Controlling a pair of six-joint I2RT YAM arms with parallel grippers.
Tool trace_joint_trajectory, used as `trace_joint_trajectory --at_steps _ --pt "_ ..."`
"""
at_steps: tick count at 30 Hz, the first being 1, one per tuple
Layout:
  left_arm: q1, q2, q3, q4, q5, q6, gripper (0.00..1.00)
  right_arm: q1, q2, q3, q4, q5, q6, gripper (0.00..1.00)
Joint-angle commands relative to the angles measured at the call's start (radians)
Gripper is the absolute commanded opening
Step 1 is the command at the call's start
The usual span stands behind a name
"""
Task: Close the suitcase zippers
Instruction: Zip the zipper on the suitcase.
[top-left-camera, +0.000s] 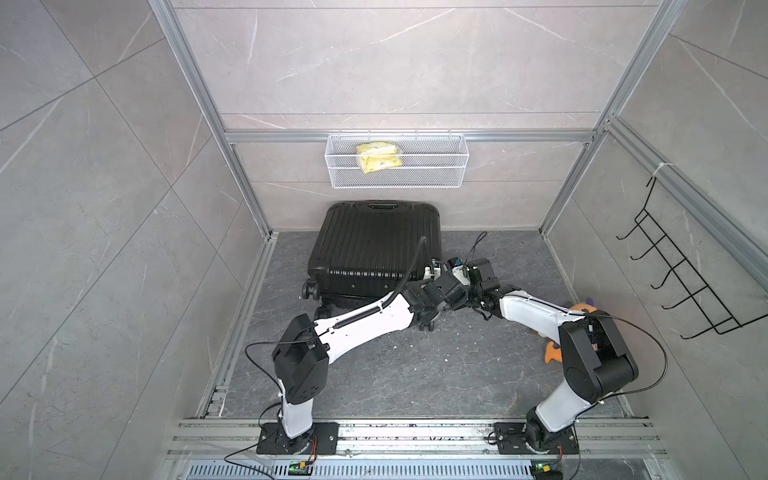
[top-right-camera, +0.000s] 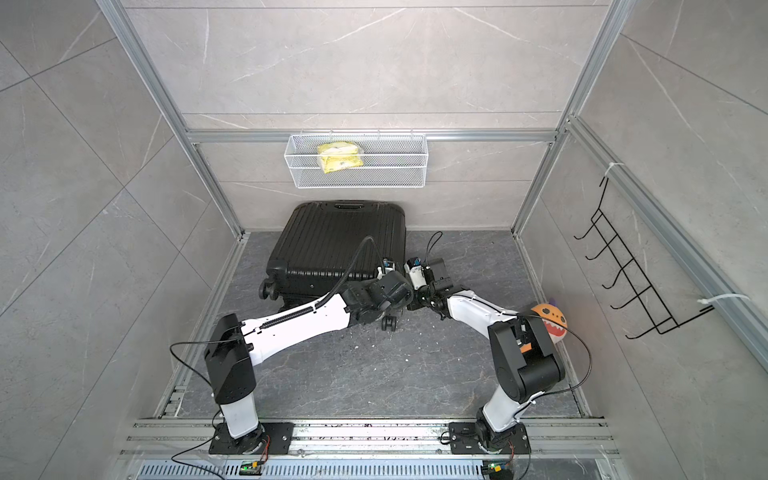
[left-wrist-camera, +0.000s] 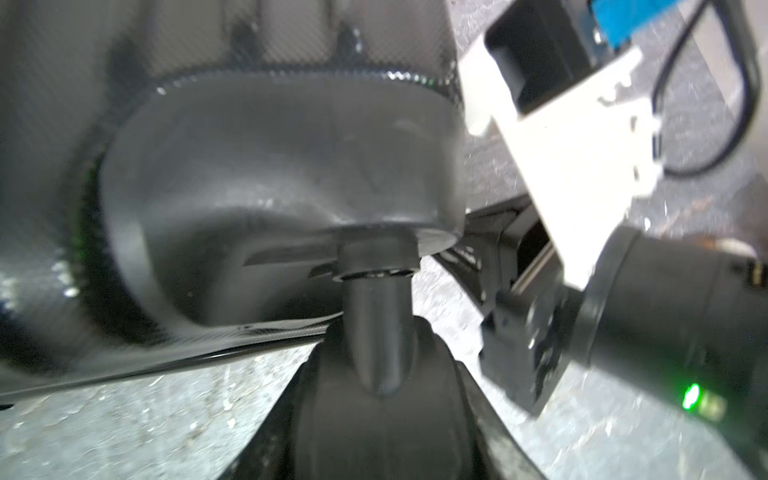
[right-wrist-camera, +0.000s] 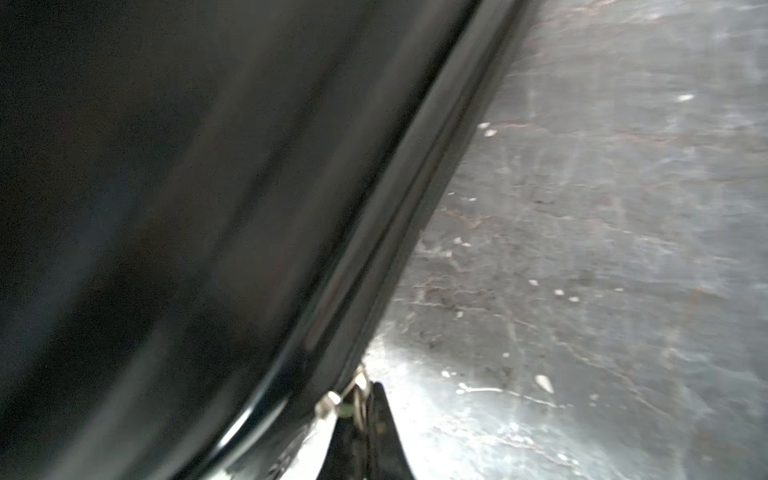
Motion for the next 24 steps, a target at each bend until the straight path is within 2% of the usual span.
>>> trace_joint_trajectory --at_steps 1,4,9,18,24 --pt "0.019 -0.139 -0.097 -0.133 0.025 0.060 0.11 -0.037 -0.022 0.028 -0.008 0.098 -0.015 0.00" --pt "0.016 -0.209 -0.163 -0.134 0.093 0.061 0.07 -0.041 -0.005 0.051 -0.012 0.098 -0.017 0.00" --pt "0.006 -0.315 -0.282 -0.129 0.183 0.067 0.06 -0.053 0.026 0.100 -0.033 0.121 -0.009 0.00" --pt "0.001 -0.421 -0.402 -0.168 0.264 0.068 0.05 -0.120 0.099 0.199 -0.071 0.183 0.026 0.00" --pt "-0.008 -0.500 -0.477 -0.176 0.336 0.107 0.01 -0.185 0.162 0.267 -0.098 0.174 0.027 0.00"
